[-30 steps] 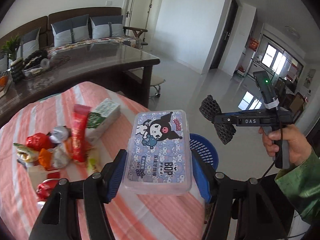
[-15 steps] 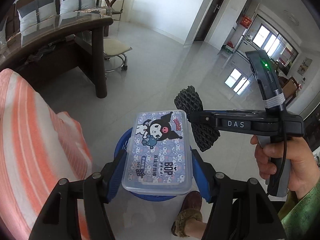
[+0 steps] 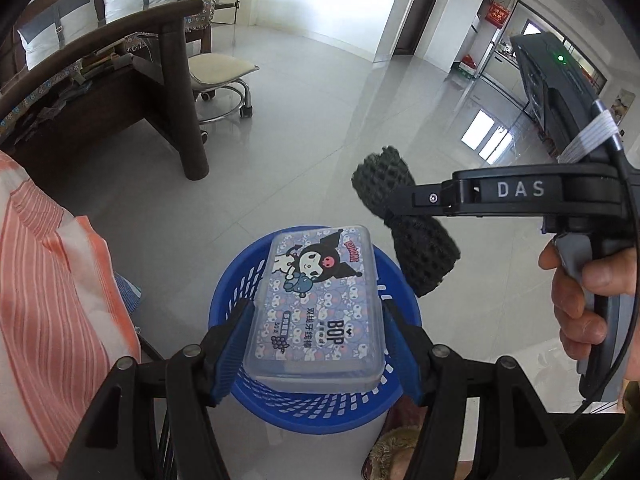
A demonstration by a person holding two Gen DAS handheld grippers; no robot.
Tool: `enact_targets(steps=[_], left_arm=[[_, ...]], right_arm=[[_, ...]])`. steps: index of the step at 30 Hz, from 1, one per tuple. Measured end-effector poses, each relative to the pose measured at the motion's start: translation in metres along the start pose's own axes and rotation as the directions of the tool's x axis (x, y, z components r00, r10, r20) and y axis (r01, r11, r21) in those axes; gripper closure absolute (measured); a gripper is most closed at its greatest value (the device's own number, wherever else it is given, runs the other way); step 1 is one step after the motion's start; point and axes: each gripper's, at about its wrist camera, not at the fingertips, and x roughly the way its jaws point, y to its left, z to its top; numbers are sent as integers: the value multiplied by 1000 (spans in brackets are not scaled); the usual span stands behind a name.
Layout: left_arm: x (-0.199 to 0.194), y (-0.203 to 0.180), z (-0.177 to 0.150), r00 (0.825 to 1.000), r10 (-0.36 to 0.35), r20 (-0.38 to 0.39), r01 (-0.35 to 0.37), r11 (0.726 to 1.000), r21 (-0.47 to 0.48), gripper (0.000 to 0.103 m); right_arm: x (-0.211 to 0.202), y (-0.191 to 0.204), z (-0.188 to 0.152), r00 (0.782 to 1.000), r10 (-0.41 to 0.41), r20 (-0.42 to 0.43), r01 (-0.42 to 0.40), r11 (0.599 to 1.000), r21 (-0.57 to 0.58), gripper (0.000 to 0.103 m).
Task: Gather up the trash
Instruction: 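Carry the box and net to the blue wastebasket and open both tools, then return both tools to the table toward the crushed red soda can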
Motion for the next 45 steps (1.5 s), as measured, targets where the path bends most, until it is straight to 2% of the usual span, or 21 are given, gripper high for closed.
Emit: enact_targets(steps=[1,6,9,12,17,19,21,23,26,29,32,35,39,41,45], left_arm=[[2,1,0,1000,2,1,-2,1000,-3,32],[-6,3,5,1000,-1,20,2,999,-32,31],[-35,-1,6,997,9,78,-6,1000,-29,31],[-73,-5,2,989,16,148,-12,1000,-25,31],[-145,-9,-26,974,43,222,-40,999,-20,31],[-167,-4,-48,971,65,231,-60,998,-29,31],[-186,8,-73,968,99,230,-89,995,-54,31],[-203,25,-102,966,139,219,-120,988,-97,31],[-227,57,-144,960,207,187,-176,970,-167,31],[-255,88,-181,937,304,173,-263,938,-224,31],[-282,117,-216,896,413,164,-359,891,-279,31],[-299,145,-240,852,507,135,-442,832,-336,31],[-315,169,-265,843,525,118,-439,798,-413,31],[-317,174,-263,839,534,110,-445,788,-426,31],[-311,183,-251,835,542,100,-444,770,-458,31]], right_arm=[[2,0,0,1000,1,-1,-1,1000,3,53],[-3,-6,1,1000,1,15,-1,1000,15,39],[-15,-7,1,999,-12,53,12,1000,12,38],[-39,4,1,991,-39,127,42,999,-20,36],[-93,40,-9,953,-41,301,65,996,-69,24],[-112,63,-17,930,-26,367,68,992,-102,19],[-124,92,-29,909,-10,418,82,985,-155,18],[-129,125,-46,896,11,443,98,970,-224,18],[-124,177,-79,900,72,431,86,937,-338,17],[-111,229,-116,912,139,385,55,891,-451,17],[-93,275,-150,926,189,326,22,836,-548,17],[-71,312,-182,941,212,264,3,775,-632,17],[-45,348,-206,954,217,204,-9,707,-708,17],[-39,355,-220,958,216,188,-12,685,-728,17],[-31,357,-227,963,206,175,-5,662,-749,17]])
